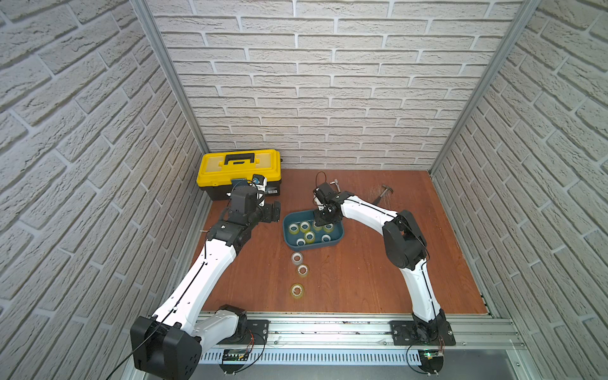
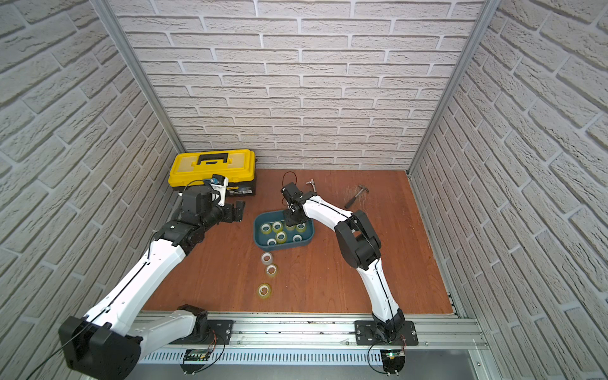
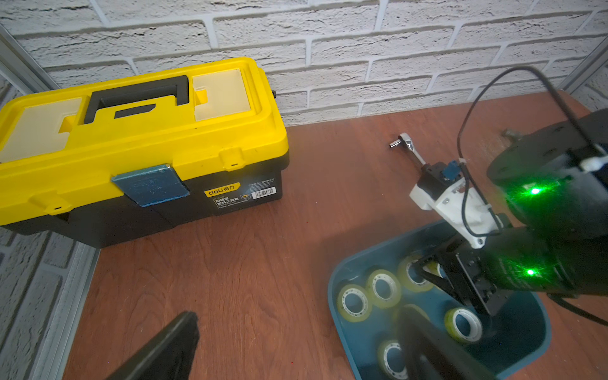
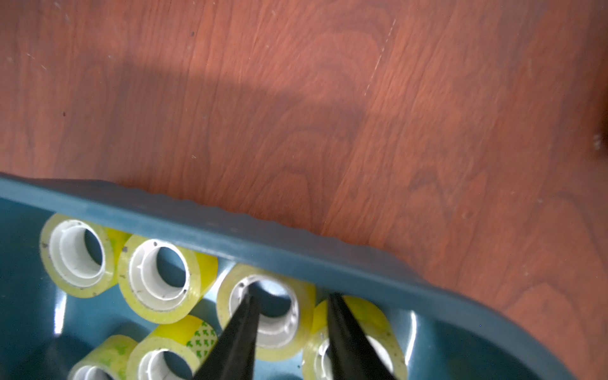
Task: Put the transparent tape into the storage box
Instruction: Place the tape in the storage box, then pick up the tape at the center of the board.
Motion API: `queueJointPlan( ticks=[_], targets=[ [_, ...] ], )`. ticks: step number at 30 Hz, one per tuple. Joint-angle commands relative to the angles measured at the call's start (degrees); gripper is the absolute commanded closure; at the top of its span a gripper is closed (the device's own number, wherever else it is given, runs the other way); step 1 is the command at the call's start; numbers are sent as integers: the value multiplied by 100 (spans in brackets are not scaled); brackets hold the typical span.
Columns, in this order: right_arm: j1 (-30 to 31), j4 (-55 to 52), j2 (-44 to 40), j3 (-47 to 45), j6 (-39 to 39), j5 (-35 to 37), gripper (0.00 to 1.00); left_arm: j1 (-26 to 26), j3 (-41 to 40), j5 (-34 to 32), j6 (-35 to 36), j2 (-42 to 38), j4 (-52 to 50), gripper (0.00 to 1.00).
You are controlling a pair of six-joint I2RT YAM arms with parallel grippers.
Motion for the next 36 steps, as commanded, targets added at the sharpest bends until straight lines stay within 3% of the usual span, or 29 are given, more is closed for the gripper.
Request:
queueJointPlan(
  ticks=[1, 9, 16, 22, 25, 29, 36],
  targets=[
    [59, 102, -224, 141, 27, -56, 54, -21, -63, -14, 81, -34, 121, 2],
    [115, 104, -1197, -236, 53, -82, 53, -47, -65, 109, 57, 29, 138, 2],
    [287, 453, -2640, -1472, 231, -75, 55, -222, 174, 648, -96, 616, -14, 2],
    [729, 787, -3825, -2807, 549, 25, 56, -198, 131, 613, -308, 725, 64, 2],
    [1050, 1059, -4387, -3584, 930, 197, 57, -48, 226, 665, -320, 851, 10, 2],
    [1527, 1581, -4924, -4486, 1376, 394, 57, 520, 201, 1018, -643, 925, 153, 2],
    [2138, 1800, -5010, -5271, 2056, 682, 57, 746, 126, 1071, -709, 826, 232, 2]
  ],
)
